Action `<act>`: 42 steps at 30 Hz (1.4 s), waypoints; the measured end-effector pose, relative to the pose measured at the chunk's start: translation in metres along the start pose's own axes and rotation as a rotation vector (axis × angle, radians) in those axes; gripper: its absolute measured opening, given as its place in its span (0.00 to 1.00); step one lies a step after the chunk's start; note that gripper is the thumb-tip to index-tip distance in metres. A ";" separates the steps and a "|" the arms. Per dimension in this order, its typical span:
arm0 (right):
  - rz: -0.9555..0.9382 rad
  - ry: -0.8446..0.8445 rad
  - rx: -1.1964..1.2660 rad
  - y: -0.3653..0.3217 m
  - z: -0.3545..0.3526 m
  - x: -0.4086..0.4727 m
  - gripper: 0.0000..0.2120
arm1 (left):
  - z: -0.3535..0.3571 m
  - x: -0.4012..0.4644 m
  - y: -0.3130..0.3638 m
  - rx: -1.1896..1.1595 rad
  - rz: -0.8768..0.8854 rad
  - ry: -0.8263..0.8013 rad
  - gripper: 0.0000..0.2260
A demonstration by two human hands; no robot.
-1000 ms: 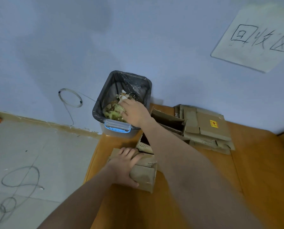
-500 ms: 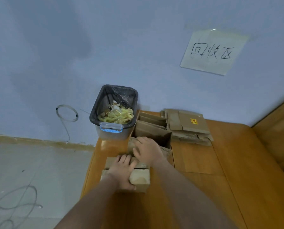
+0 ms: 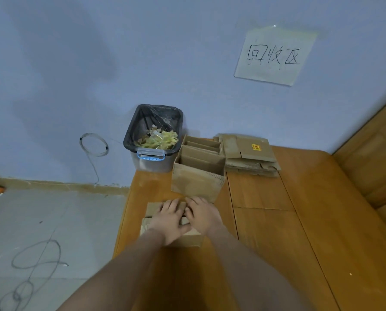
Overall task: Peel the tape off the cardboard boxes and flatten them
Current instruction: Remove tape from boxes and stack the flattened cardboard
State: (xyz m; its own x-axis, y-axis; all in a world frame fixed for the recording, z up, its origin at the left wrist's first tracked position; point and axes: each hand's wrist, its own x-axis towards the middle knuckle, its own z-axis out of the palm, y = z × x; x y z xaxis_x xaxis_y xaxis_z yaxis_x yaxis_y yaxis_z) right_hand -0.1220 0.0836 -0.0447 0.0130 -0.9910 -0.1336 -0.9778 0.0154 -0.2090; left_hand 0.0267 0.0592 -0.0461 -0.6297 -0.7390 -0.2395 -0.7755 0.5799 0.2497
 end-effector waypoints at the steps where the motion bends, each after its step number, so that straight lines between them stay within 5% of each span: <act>1: 0.000 -0.002 0.007 0.000 0.002 -0.002 0.22 | 0.001 -0.002 -0.002 -0.034 0.000 0.014 0.28; 11: -0.018 -0.013 0.094 -0.010 0.009 -0.017 0.24 | -0.005 0.001 -0.020 -0.473 -0.136 0.041 0.16; 20: -0.043 -0.007 0.144 -0.019 0.025 -0.028 0.24 | -0.009 -0.004 -0.038 -0.496 -0.068 -0.278 0.30; 30: -0.115 -0.043 0.058 -0.024 0.048 -0.066 0.28 | 0.019 -0.012 -0.033 -0.149 -0.032 -0.308 0.51; 42: 0.001 0.035 -0.162 -0.036 0.055 -0.066 0.29 | 0.021 -0.015 -0.023 0.157 0.007 -0.030 0.54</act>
State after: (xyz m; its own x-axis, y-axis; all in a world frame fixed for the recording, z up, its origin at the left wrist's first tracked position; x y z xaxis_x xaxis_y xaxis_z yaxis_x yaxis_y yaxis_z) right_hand -0.0765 0.1561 -0.0815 0.0074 -0.9950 -0.0991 -0.9988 -0.0025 -0.0492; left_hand 0.0533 0.0641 -0.0682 -0.6342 -0.7257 -0.2667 -0.7674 0.6329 0.1025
